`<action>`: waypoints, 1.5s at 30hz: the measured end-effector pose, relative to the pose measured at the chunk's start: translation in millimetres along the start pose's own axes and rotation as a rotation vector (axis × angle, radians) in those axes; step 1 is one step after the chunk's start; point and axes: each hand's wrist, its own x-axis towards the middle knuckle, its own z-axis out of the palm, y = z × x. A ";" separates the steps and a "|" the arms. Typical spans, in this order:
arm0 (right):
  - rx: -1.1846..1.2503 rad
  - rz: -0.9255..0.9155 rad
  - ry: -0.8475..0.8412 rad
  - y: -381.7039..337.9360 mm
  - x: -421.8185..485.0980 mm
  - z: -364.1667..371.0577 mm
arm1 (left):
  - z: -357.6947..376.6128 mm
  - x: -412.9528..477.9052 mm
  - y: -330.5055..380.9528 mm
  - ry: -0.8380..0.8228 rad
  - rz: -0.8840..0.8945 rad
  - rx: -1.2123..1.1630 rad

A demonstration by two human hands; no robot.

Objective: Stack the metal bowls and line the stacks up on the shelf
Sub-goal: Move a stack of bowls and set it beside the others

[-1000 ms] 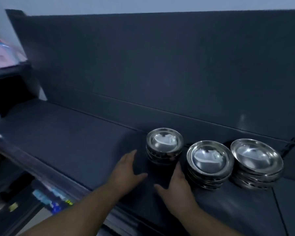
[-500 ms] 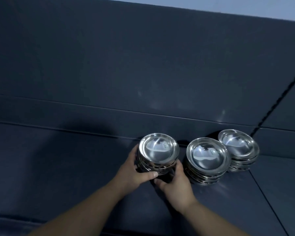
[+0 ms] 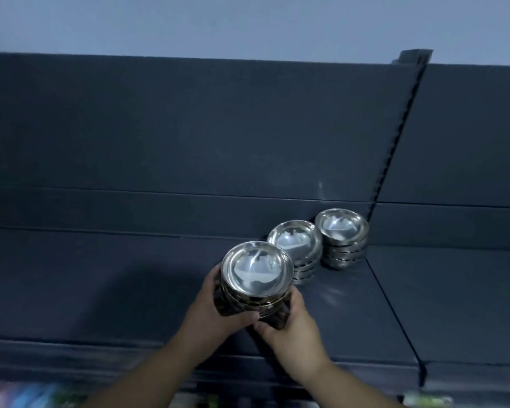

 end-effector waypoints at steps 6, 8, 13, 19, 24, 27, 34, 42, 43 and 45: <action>0.014 -0.003 0.078 13.6 -86.2 -126.5 | 118.1 -62.3 55.6 -0.141 0.018 -0.104; -0.017 0.001 0.135 21.3 -118.7 -180.6 | 172.7 -83.9 78.9 -0.198 0.034 -0.155; -0.109 0.055 0.311 44.5 -198.8 -314.8 | 310.2 -128.3 114.8 -0.401 0.048 -0.194; -0.159 0.137 0.488 75.9 -258.5 -436.1 | 437.9 -144.7 141.8 -0.598 0.041 -0.187; -0.115 0.196 0.591 103.3 -258.0 -502.9 | 520.1 -121.4 152.1 -0.700 0.056 -0.182; -0.102 0.201 0.638 116.3 -235.9 -540.7 | 564.8 -88.7 158.8 -0.742 0.076 -0.187; -0.052 0.241 0.670 134.0 -155.5 -628.3 | 646.0 3.4 189.0 -0.823 0.087 -0.216; -0.034 0.277 0.672 155.7 -105.2 -715.5 | 736.0 59.0 194.8 -0.845 0.043 -0.205; -0.025 0.277 0.655 159.6 -101.3 -726.3 | 747.1 62.8 193.1 -0.837 0.038 -0.203; -0.018 0.271 0.619 167.8 -92.4 -749.8 | 769.9 70.0 191.6 -0.808 0.046 -0.202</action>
